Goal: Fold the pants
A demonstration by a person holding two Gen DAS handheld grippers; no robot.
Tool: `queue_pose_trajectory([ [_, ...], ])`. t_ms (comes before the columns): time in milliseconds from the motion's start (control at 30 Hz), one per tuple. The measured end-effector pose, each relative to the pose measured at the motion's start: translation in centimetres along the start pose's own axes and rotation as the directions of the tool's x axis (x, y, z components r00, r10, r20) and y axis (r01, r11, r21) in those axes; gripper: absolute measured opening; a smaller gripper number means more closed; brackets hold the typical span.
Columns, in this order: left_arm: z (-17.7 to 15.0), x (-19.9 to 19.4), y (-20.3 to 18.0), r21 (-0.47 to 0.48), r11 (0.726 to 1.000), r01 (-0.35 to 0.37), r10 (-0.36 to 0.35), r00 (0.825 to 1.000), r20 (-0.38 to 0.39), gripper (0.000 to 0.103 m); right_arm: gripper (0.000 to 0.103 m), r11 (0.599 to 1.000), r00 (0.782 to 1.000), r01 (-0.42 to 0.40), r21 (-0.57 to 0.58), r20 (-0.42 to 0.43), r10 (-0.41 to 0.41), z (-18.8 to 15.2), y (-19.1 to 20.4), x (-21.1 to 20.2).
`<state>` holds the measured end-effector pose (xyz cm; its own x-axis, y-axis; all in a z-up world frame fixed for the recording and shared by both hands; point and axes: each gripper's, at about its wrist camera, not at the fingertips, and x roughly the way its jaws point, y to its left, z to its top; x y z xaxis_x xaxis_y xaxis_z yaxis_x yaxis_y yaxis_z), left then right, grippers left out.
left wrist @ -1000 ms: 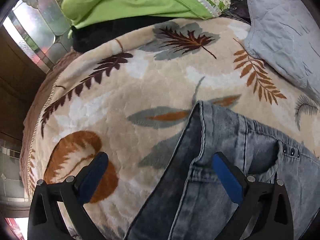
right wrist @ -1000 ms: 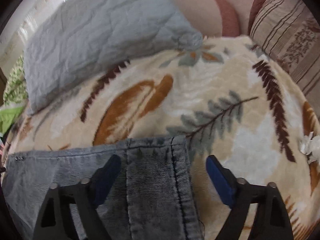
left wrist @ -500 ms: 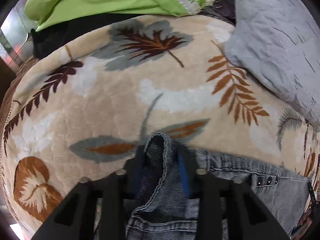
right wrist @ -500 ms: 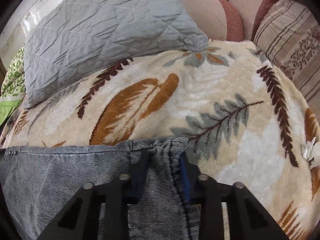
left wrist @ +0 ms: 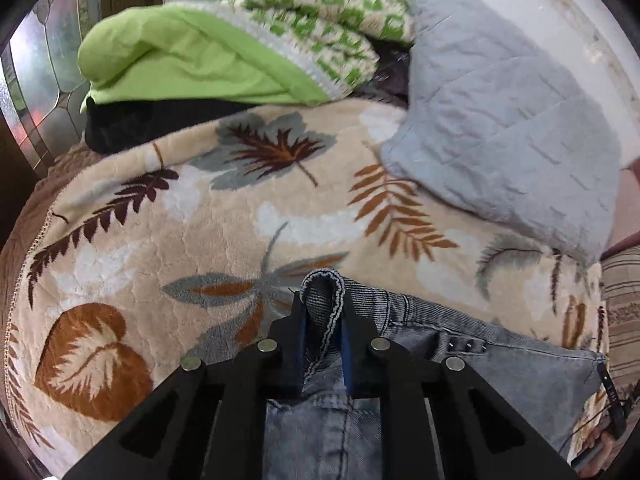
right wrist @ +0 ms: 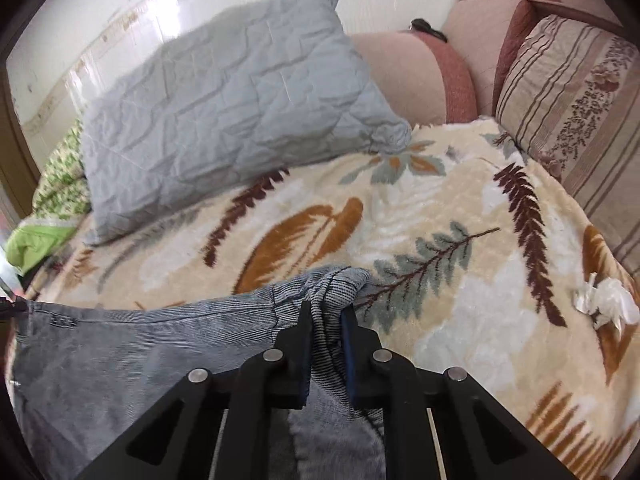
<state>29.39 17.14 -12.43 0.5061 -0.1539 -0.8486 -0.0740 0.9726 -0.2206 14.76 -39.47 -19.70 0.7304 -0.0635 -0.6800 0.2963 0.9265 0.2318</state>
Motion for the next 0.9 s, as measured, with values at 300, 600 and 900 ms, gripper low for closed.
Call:
queue_pose_trajectory([
  [300, -3.2, -8.5, 0.6, 0.029, 0.996, 0.080, -0.082, 0.992, 0.094, 0.015, 0.013, 0.995, 0.994, -0.055, 0.078, 0.093, 0.047, -2.5, -1.6, -6.9],
  [600, -11.1, -14.2, 5.2, 0.010, 0.992, 0.123, -0.123, 0.987, 0.103, 0.015, 0.013, 0.988, 0.991, -0.104, 0.118, 0.099, 0.093, -7.7, -4.0, -13.6],
  [900, -21.0, -12.1, 11.0, -0.029, 0.999, 0.036, -0.038, 0.996, -0.077, 0.015, 0.017, 0.986, 0.951, -0.126, 0.107, -0.269, 0.151, -14.0, -6.9, -14.9],
])
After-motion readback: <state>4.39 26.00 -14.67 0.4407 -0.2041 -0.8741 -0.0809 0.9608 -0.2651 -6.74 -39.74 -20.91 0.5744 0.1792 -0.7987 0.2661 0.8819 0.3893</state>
